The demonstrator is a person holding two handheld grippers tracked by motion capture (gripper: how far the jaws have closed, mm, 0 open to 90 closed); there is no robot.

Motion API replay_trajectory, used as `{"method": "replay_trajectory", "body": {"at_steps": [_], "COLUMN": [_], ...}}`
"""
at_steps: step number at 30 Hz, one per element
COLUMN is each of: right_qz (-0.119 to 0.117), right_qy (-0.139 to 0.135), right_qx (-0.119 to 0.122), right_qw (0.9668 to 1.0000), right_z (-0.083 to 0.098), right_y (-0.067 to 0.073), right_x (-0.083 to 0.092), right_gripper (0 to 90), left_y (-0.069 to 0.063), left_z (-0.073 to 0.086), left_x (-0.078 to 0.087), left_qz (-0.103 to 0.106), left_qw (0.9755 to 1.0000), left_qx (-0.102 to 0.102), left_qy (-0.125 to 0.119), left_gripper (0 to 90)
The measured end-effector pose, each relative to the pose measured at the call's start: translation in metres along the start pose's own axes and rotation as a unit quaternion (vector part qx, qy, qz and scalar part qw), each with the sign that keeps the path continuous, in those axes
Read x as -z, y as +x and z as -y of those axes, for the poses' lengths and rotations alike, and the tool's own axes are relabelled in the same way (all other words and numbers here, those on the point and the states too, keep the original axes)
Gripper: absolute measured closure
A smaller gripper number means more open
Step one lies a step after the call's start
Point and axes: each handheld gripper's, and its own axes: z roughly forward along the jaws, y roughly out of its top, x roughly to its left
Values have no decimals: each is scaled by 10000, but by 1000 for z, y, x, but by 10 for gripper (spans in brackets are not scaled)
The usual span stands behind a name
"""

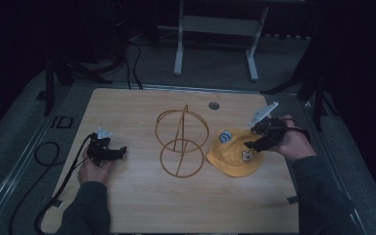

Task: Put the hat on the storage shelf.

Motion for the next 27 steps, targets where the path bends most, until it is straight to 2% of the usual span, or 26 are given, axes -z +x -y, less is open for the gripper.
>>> {"method": "replay_trajectory", "body": {"at_steps": [4, 10, 15, 16, 17, 27], "right_qz": [-7, -4, -110, -110, -114, -175], "right_qy": [81, 367, 781, 781, 930, 1290], "right_qx": [62, 55, 64, 64, 95, 173], "right_qw": [9999, 9993, 9969, 9969, 9956, 9913], "right_z": [-9, -20, -30, -30, -33, -37], "right_y": [-3, -11, -21, -21, -23, -26], "right_x": [-4, -14, -30, -30, -34, -49], "right_gripper": [390, 381, 378, 378, 381, 407], "left_y": [0, 0, 0, 0, 0, 0], "left_z": [0, 0, 0, 0, 0, 0], "left_x": [0, 0, 0, 0, 0, 0], "left_qz": [5, 10, 15, 14, 15, 24], "left_qw": [10000, 10000, 10000, 10000, 10000, 10000], "left_qx": [-10, -31, -32, -32, -32, -43], "left_qy": [1, 6, 8, 8, 8, 6], "left_gripper": [154, 153, 153, 153, 153, 154]}}
